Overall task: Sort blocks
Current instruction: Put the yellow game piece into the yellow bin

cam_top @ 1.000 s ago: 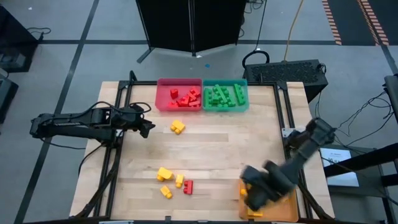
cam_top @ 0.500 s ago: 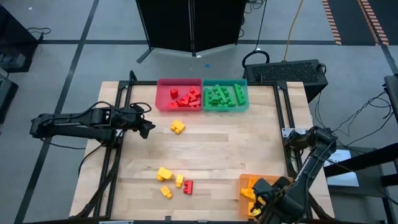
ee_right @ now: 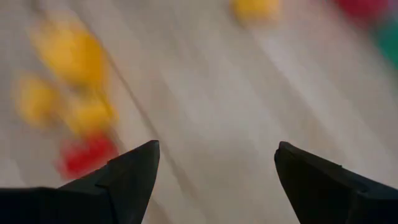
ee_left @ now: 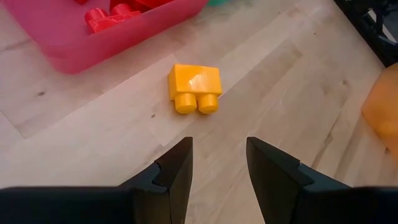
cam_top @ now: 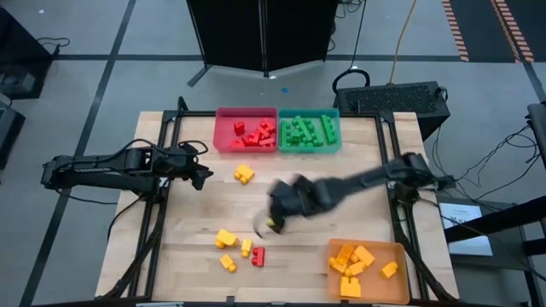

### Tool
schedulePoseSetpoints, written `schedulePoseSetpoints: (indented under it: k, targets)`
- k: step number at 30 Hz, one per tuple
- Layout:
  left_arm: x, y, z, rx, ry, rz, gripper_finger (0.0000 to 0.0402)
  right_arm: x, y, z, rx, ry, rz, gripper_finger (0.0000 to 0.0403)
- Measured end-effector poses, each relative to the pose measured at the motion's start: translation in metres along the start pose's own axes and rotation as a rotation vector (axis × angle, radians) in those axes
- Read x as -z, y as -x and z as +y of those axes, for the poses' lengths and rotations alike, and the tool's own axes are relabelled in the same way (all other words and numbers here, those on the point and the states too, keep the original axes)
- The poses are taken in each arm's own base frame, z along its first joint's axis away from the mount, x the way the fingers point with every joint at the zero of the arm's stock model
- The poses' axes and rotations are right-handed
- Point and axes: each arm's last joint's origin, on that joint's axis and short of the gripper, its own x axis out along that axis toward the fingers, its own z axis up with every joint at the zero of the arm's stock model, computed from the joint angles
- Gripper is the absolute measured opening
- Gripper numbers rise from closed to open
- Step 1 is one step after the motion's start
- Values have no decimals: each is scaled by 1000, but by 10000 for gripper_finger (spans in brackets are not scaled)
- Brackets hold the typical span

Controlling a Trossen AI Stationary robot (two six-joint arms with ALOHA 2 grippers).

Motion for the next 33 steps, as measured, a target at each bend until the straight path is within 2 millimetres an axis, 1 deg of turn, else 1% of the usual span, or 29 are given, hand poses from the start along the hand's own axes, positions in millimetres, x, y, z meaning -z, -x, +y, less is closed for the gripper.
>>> schedulePoseSetpoints:
  k: [2,4,6,9,12,14,17,20,23,25,28,29,33]
  targets:
    - [0,0,0,-1,0,1,153,-32,-18,-4,-100,40,-122,312]
    - [0,0,0,-1,-1,1,153,-58,-34,-11,-157,52,-239,312]
    - [0,0,0,-2,-4,2,153,-77,-50,-21,-188,53,-301,312]
    - [1,0,1,-9,-11,10,153,-93,-82,-36,-219,51,-313,313]
    - [3,0,3,-30,-17,33,153,-94,-120,-46,-209,97,-278,313]
    - [5,0,5,-46,-21,52,153,-92,-138,-50,-184,136,-274,313]
    - [7,0,7,-72,-26,78,153,-94,-157,-56,-116,160,-302,313]
    - [8,1,8,-81,-40,88,153,-101,-176,-63,-40,178,-320,313]
    - [8,1,8,-82,-51,90,153,-109,-192,-68,-11,178,-318,313]
    - [8,1,8,-83,-53,91,153,-111,-201,-72,-9,122,-268,313]
    - [9,1,8,-82,-54,92,153,-109,-215,-72,-52,62,-186,313]
    - [9,1,8,-82,-54,92,153,-109,-216,-71,-48,57,-170,313]
    - [9,1,9,-83,-71,95,153,-100,-225,-69,10,37,-123,313]
